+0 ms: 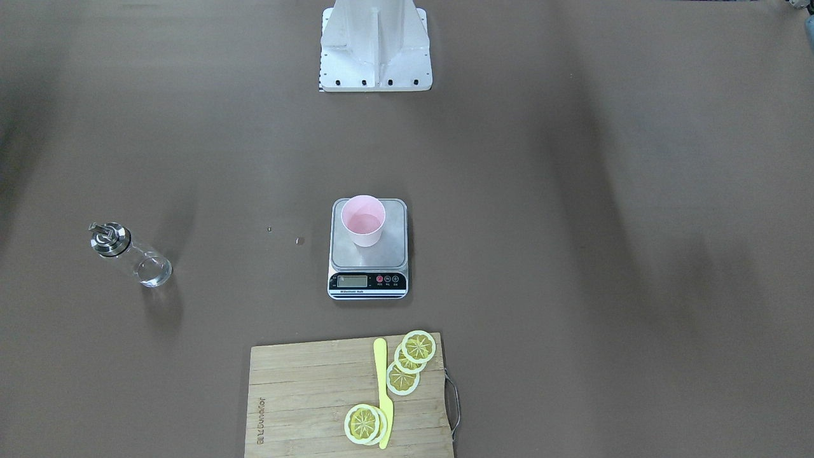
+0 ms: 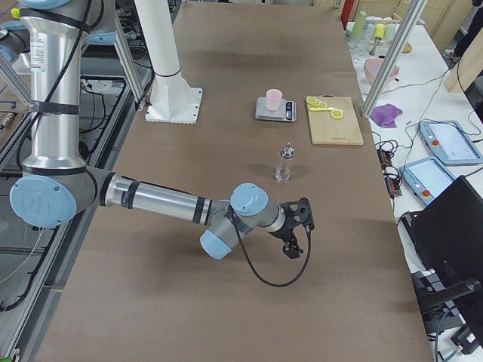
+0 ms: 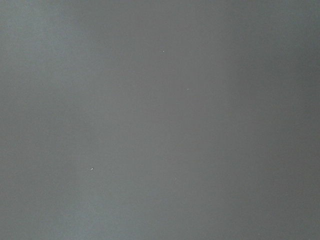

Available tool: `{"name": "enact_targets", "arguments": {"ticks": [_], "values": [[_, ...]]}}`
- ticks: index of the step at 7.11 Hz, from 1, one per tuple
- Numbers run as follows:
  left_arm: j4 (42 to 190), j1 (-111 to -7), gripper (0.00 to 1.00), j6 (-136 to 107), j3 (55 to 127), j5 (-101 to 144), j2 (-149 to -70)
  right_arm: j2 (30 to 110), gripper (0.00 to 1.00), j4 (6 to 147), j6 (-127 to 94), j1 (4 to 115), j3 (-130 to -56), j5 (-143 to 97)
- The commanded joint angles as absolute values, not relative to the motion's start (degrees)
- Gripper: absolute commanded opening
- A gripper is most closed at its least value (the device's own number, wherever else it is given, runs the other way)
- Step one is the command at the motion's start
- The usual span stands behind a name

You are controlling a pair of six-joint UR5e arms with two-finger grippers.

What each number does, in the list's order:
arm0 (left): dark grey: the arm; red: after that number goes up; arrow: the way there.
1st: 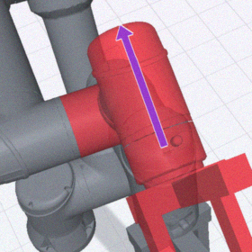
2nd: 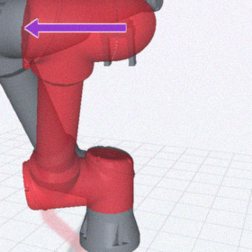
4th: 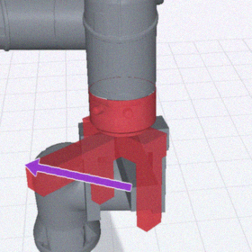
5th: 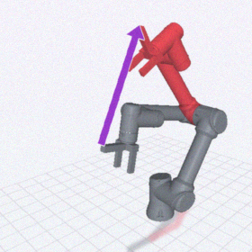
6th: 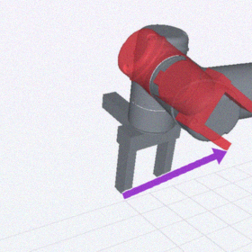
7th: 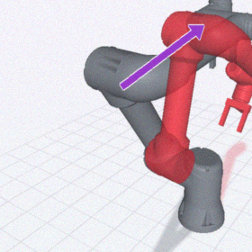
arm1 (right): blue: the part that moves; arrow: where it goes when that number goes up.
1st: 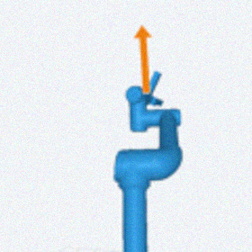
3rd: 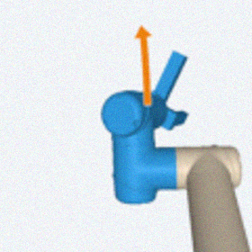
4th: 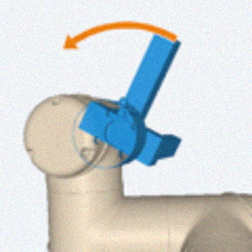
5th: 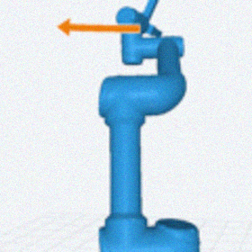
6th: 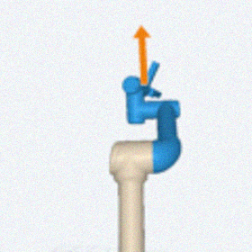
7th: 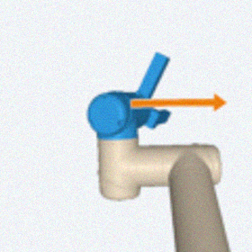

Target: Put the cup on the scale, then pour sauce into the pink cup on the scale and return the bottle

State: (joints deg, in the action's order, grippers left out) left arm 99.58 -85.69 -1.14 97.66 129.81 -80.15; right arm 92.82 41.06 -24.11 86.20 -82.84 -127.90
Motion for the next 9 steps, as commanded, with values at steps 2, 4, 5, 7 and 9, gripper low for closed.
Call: {"name": "enact_targets", "arguments": {"ticks": [2, 4, 5, 7, 9], "values": [[99.23, -85.69, 0.98, -1.14, 97.03, 130.34, -79.72, 89.41, 1.0, 73.44, -9.11, 85.96, -90.67, -129.37], [99.05, -85.78, 0.98, -1.14, 96.42, 130.52, -79.63, 87.45, 1.0, 92.03, 0.74, 86.39, -95.95, -128.67], [98.97, -85.69, 0.98, -1.14, 96.24, 130.43, -79.63, 87.1, 1.0, 99.68, 3.23, 86.57, -96.59, -128.85], [98.18, -85.69, 0.98, -1.14, 96.07, 130.52, -79.72, 88.05, 1.0, 105.21, 3.25, 86.4, -97.29, -128.41], [88.56, -85.61, 0.98, -1.14, 98.59, 131.39, -80.85, 87.72, 1.0, 104.94, 2.47, 86.31, -97.03, -128.22]]}}
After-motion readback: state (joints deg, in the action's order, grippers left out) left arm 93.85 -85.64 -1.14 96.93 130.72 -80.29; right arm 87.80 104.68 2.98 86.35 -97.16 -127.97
